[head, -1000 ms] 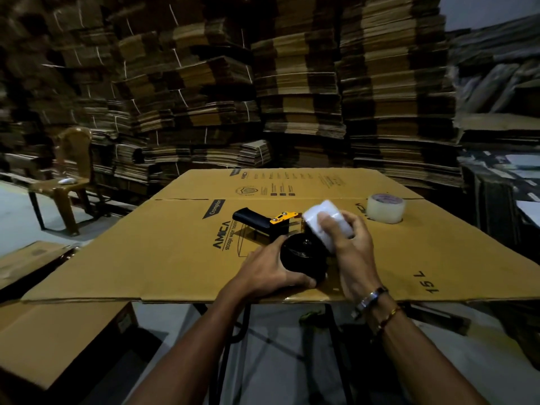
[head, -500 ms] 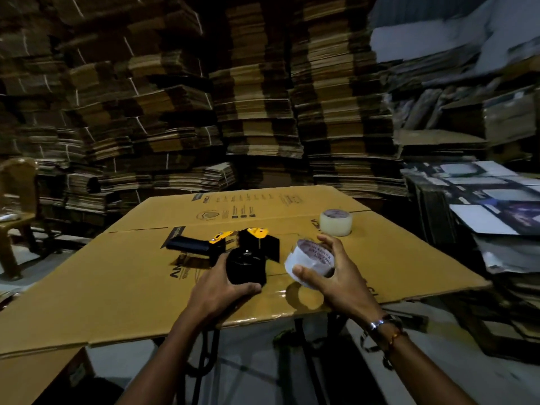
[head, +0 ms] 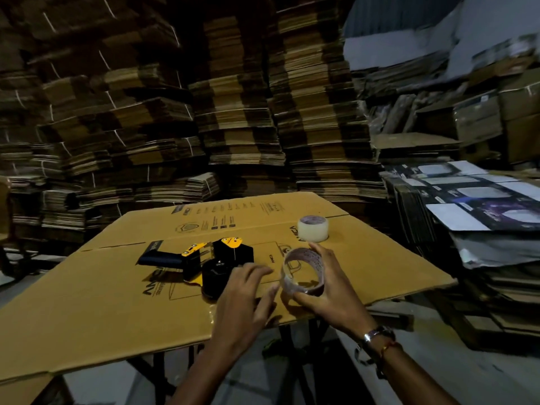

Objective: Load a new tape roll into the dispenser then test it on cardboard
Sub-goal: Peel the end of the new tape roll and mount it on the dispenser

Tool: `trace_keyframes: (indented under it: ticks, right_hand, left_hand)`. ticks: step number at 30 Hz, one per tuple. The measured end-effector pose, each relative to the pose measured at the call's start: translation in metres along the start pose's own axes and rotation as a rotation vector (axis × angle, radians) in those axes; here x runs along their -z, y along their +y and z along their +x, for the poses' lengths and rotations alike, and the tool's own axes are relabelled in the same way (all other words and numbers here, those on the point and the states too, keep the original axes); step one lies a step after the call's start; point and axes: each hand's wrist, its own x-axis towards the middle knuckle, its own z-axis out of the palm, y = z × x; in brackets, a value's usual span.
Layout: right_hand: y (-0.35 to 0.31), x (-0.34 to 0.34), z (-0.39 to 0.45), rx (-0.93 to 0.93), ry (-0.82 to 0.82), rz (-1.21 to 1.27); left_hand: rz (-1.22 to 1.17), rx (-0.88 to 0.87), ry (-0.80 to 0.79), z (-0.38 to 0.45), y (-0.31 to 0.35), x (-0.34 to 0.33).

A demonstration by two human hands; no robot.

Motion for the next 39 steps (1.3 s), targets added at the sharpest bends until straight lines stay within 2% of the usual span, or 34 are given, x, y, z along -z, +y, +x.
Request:
trace_keyframes:
  ticks: [5,8,14,18,23,26,35,39]
  right_hand:
    - [0.009,0.008,0.002,0.131,0.043,-0.179]
    - [0.016,0.013,0.004,0.183,0.052,-0.241]
    - [0.026,0.023,0.007,0.115,0.008,0.001]
    - [0.030,0.021,0.008,0.090,0.047,0.032]
    - [0.035,0.013,0.005,0.239,0.111,-0.154]
    - [0.039,0.011,0.005,0.242,0.181,-0.142]
    - [0.043,0.012,0.007,0.088,0.187,0.000]
    - [0.039,0.015,0.006,0.067,0.169,0.082]
  left_hand:
    - [-0.409,0.289,-0.232,0.021,0.036,-0.012]
    - [-0.591,0.385,-0.238,0.029,0.038,-0.021]
    - [-0.880,0.544,-0.227,0.040,0.025,-0.030]
    - [-0.922,0.561,-0.245,0.046,0.020,-0.032]
    - [-1.021,0.557,-0.299,0.047,0.012,-0.031]
    - [-1.083,0.532,-0.258,0.046,0.011,-0.028]
    - [-0.860,0.400,-0.096,0.046,0.016,-0.026]
    - [-0.763,0.324,-0.132,0.050,0.016,-0.026]
